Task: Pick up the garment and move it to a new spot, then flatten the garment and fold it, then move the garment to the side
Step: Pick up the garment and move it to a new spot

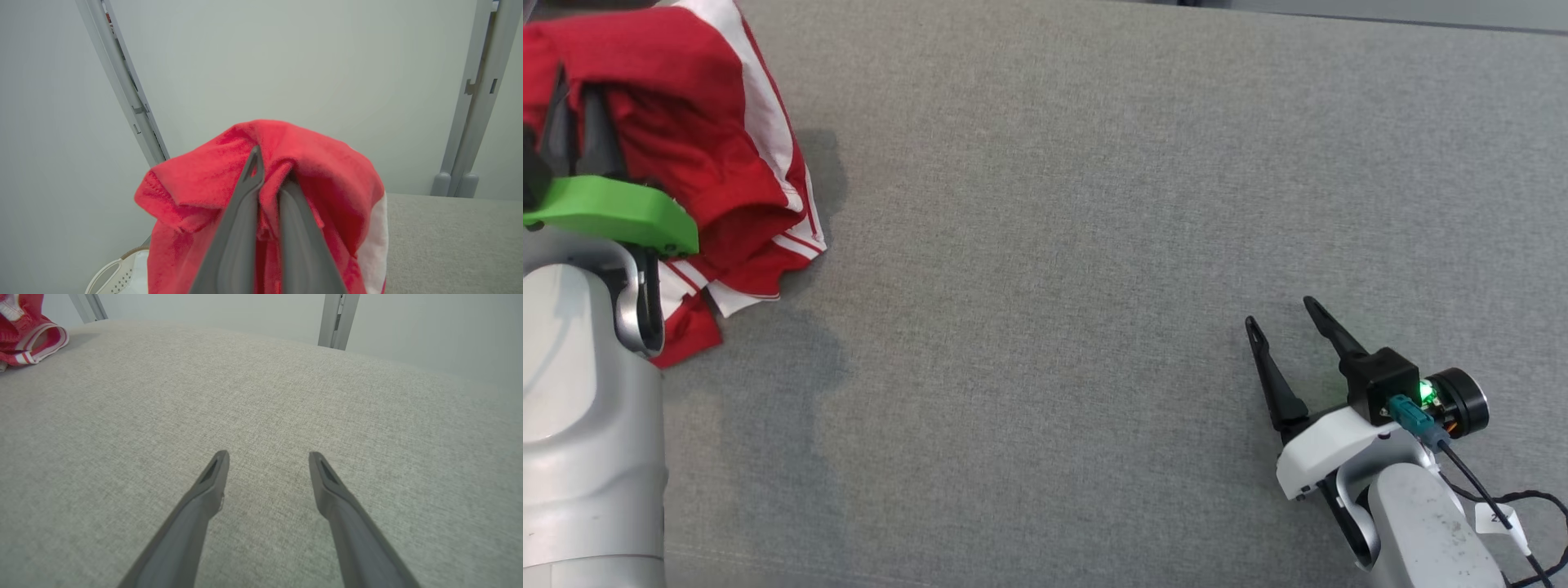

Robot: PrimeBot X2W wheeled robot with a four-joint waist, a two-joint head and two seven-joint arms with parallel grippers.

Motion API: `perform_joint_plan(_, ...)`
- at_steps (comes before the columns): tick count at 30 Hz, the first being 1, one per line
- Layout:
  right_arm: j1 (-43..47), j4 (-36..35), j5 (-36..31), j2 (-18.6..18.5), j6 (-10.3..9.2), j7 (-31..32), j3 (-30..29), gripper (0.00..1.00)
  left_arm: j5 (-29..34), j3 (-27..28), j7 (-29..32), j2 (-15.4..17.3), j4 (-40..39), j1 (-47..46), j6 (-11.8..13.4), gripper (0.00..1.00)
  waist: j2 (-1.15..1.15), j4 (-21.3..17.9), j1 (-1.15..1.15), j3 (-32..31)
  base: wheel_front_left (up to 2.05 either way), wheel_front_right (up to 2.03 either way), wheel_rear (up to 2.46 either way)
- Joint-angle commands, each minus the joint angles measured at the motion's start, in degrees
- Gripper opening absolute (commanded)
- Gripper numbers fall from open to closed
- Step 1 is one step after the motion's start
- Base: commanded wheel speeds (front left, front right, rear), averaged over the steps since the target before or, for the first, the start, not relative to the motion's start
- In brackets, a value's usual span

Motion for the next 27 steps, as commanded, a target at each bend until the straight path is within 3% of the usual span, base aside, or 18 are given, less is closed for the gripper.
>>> perform_joint_plan(1, 0.97, 0.08, 0.50, 0.03, -0.08, 0.00, 0.03, 1.00, 0.54, -0.31, -0.06, -0.57, -1.80, 0.76, -0.27, 0.00, 0.00, -1.71, 0.00, -3.02, 0.00, 0.00, 0.00)
perform_joint_plan(13, 3.48, -0.62, 4.25, 0.47, -0.08, 0.00, 1.86, 1.00, -2.00, -9.60, -0.05, -7.03, -14.55, 1.39, -1.57, 0.00, 0.00, -11.74, 0.00, -7.02, 0.00, 0.00, 0.00)
perform_joint_plan(19, 3.86, -0.72, 5.24, 0.50, -0.08, 0.00, 2.55, 1.00, -5.62, -16.53, -0.05, -9.55, -15.50, 2.49, -1.61, 0.00, 0.00, -17.24, 0.00, -6.93, 0.00, 0.00, 0.00)
perform_joint_plan(27, 4.35, -0.42, 6.05, 0.52, -0.08, 0.00, 3.90, 1.00, -12.67, -27.17, -0.06, -10.11, -15.58, 6.06, -1.21, 0.00, 0.00, -22.86, 0.00, -6.98, 0.00, 0.00, 0.00)
